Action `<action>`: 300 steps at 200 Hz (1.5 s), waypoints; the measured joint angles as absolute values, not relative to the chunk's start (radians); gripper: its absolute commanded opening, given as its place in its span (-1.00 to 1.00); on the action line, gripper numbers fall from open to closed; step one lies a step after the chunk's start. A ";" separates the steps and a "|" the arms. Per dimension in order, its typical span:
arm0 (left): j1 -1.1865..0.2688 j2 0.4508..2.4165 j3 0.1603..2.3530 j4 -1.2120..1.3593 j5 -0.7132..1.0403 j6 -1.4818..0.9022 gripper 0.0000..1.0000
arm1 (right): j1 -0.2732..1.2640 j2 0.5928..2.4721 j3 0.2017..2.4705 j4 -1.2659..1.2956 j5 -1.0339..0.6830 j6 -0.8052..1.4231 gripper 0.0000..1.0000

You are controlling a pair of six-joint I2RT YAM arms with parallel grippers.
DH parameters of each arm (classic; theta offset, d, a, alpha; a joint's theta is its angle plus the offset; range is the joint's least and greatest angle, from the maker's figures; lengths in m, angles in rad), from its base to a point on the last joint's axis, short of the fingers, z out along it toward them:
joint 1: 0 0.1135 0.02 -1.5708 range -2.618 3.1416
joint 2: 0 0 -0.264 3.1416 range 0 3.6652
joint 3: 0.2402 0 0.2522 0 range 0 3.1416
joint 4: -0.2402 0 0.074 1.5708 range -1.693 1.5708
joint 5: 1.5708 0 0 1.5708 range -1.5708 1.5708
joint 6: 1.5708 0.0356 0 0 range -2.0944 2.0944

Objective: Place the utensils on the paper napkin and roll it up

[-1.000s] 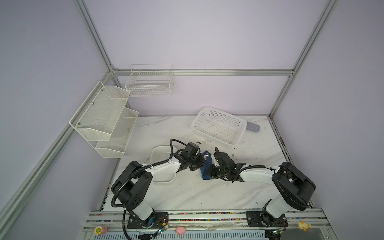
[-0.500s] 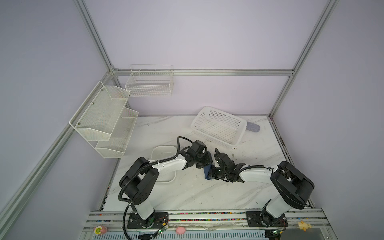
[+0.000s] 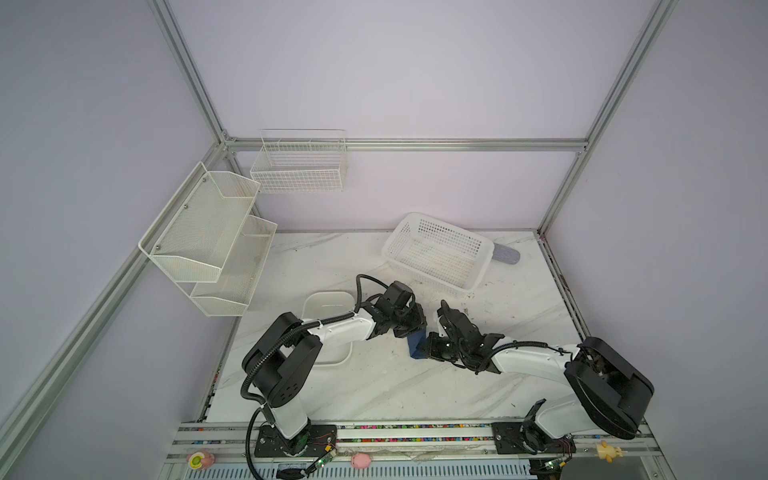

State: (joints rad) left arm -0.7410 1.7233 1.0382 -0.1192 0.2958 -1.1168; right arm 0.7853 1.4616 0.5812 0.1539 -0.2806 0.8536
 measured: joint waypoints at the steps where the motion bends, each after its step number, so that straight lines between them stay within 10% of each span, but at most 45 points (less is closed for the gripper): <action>1: -0.741 1.723 1.038 -0.119 0.296 -1.116 -1.00 | 0.785 1.463 0.581 0.155 -0.281 0.854 -0.79; 197: -0.784 1.820 1.097 -0.066 0.311 -1.188 -1.00 | 0.785 1.512 0.536 0.243 -0.289 0.883 -0.77; 300: -0.784 1.831 1.097 -0.045 0.311 -1.194 -1.00 | 0.756 1.242 0.435 0.170 -0.245 0.971 0.03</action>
State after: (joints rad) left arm -0.7841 1.8309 1.0973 -0.0452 0.3107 -1.1938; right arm 0.7555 1.2423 0.4351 0.1699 -0.2455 0.9710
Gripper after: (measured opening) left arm 0.047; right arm 0.466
